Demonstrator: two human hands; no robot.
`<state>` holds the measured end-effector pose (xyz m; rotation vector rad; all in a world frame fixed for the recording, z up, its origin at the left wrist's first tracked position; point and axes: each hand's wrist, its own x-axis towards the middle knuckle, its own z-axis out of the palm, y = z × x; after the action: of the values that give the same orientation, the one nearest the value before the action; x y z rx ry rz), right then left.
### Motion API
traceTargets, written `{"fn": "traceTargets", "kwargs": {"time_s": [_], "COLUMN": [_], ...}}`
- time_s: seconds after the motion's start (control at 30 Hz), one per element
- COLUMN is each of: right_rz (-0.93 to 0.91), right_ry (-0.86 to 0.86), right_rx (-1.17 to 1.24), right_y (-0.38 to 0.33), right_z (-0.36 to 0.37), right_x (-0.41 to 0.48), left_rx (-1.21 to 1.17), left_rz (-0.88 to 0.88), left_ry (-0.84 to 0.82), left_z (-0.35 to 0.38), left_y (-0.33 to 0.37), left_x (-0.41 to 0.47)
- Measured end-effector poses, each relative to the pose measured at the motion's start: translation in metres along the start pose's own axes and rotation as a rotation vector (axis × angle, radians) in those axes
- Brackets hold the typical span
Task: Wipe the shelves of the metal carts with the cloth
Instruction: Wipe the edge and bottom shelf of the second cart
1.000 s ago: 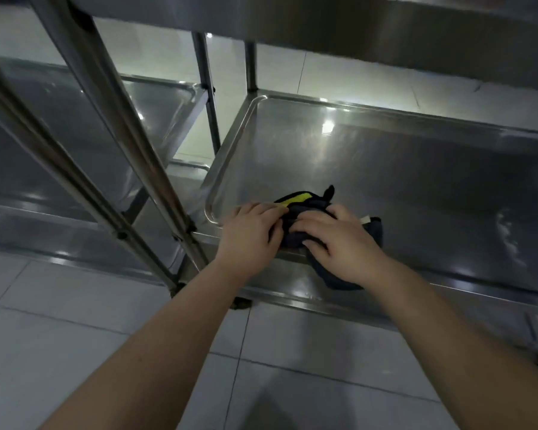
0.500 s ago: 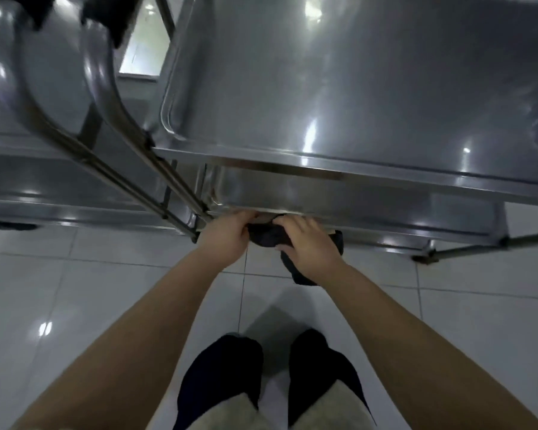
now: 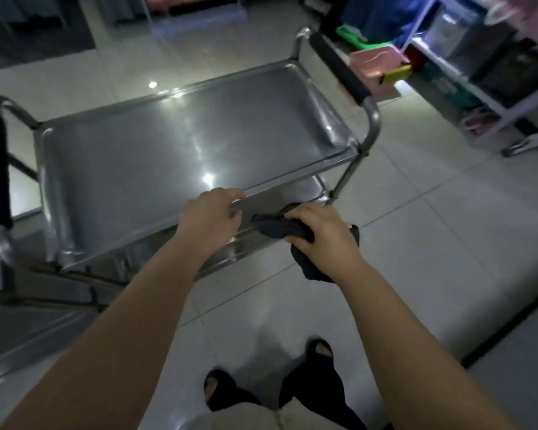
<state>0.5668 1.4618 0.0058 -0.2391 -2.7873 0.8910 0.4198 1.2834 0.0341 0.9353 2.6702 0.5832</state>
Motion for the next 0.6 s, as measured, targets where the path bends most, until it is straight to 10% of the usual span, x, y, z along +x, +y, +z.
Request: {"fn": "traceTargets", "kwargs": {"time_s": [0.37,0.6], "right_rz": [0.183,0.247], "right_ry": [0.289,0.324], "right_rx": [-0.174,-0.214], "right_y": [0.21,0.329], "right_z": [-0.25,-0.322], "right_x": [-0.118,-0.123], "left_rx": [0.056,0.192], "left_rz": [0.315,0.313], "left_ry": [-0.084,-0.123], "left_z": [0.114,0.174], "left_y": [0.353,0.46], "left_x": [0.091,0.139]}}
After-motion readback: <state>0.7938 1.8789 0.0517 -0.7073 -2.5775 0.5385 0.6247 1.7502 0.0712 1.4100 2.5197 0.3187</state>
